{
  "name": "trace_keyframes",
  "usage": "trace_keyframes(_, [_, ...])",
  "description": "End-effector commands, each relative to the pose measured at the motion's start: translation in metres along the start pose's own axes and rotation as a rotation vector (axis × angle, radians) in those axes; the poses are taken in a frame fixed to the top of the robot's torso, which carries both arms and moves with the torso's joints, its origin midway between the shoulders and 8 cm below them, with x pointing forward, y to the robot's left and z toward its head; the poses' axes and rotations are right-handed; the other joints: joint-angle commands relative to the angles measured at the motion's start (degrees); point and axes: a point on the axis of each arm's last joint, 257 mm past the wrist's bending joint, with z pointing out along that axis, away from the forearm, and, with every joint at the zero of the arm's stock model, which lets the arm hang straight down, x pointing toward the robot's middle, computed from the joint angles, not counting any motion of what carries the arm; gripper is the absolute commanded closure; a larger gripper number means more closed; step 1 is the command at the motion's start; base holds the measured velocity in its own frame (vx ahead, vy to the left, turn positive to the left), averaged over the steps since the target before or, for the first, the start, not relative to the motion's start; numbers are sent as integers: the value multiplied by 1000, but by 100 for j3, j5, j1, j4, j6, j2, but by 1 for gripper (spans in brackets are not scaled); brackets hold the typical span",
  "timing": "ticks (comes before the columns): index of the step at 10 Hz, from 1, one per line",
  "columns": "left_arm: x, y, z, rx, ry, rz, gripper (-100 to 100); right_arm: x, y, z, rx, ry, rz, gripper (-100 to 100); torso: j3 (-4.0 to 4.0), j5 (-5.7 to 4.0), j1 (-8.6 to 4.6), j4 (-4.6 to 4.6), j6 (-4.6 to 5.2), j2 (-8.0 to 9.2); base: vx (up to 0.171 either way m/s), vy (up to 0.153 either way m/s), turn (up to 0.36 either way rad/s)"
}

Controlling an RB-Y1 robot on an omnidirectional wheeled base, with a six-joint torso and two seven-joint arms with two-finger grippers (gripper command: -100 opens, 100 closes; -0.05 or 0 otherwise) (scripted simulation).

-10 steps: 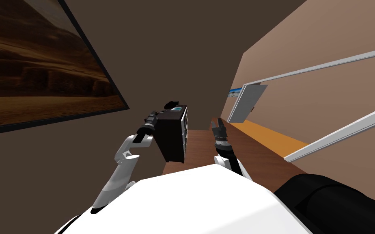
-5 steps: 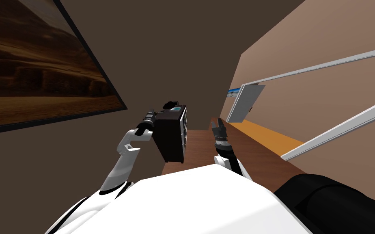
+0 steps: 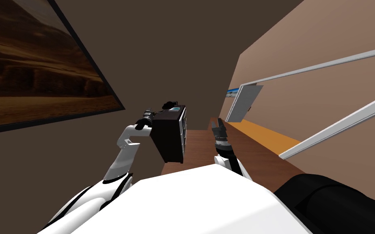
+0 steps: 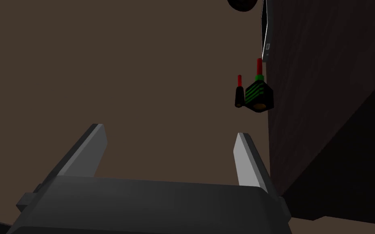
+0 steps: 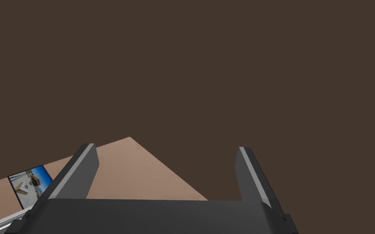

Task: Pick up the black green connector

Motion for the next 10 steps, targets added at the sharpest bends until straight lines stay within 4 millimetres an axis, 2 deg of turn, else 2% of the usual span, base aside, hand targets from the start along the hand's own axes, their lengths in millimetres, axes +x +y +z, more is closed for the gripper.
trace_keyframes(1, [-18, 2, 14, -36, -47, -21, -100, 0, 0, 0, 0, 0, 0, 0, 0, 0, 0, 0, 0, 0, 9, -16, -58])
trace_keyframes(3, [-20, 1, 18, -57, -60, -27, -100, 0, 0, 0, 0, 0, 0, 0, -1, -1, -2, 0, 0, -2, 8, -11, -13])
trace_keyframes(4, [-38, 0, 28, -82, -103, -53, -100, 0, 0, 0, 0, 0, 0, 0, 0, 0, 0, 0, -1, 0, 10, -14, -60])
trace_keyframes(6, [-40, 2, 31, -109, -119, -60, -100, 0, 0, 0, 0, 0, 0, 0, -1, -1, -2, 0, 0, -3, 10, -12, -17])
trace_keyframes(7, [-58, 1, 40, -131, -161, -91, -100, 0, 0, 0, 0, 0, 0, 0, -1, 0, -1, -1, -1, -1, 19, -20, -60])
trace_keyframes(9, [-60, 4, 42, -161, -178, -98, -100, 0, 0, 0, 0, 0, 0, 0, -3, -1, -3, -1, 0, -5, 13, -12, -21])
trace_keyframes(10, [-77, 3, 50, -185, -222, -134, -100, 0, 0, 0, 0, 0, 0, 0, -1, 0, 0, -1, -1, -2, 18, -17, -60])
